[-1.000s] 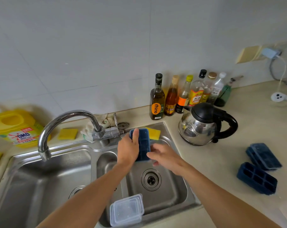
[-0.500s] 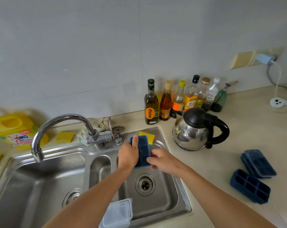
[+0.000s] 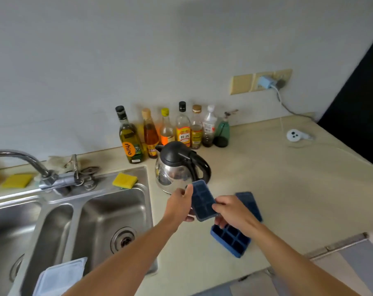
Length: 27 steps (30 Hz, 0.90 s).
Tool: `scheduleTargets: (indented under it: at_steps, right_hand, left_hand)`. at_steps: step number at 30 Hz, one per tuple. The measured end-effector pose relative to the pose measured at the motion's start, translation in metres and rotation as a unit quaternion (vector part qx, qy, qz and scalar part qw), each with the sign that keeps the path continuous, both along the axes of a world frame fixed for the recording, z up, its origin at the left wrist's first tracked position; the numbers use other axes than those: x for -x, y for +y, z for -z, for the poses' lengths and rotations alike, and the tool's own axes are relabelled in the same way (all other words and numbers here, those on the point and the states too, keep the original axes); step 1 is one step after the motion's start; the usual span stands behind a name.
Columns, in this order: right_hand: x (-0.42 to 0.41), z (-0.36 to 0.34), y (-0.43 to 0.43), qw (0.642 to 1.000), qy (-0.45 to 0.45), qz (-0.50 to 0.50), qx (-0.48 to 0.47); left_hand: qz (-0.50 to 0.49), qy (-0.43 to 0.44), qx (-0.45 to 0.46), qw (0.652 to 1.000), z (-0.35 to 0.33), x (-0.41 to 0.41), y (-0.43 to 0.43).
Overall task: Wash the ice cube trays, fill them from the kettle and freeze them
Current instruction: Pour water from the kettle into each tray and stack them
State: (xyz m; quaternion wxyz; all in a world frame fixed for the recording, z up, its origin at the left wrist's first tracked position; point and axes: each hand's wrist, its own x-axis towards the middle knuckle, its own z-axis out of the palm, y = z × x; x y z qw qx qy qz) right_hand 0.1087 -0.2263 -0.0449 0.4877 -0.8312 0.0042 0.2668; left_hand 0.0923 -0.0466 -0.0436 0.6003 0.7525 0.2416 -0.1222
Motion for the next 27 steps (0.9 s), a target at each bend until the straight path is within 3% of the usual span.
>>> scheduleTargets:
  at_steps: [10, 19, 27]
  right_hand:
    - [-0.015, 0.018, -0.106, 0.990, 0.018, 0.134, 0.045]
    - [-0.027, 0.035, -0.118, 0.980, -0.003, 0.040, 0.194]
    - [-0.022, 0.037, -0.125, 0.975, -0.044, 0.073, 0.203]
  left_hand:
    - [0.094, 0.026, 0.073, 0.993, 0.013, -0.027, -0.111]
    - [0.122, 0.093, 0.097, 0.983, 0.027, -0.041, -0.129]
    - [0.145, 0.093, 0.094, 0.980, 0.033, -0.044, -0.127]
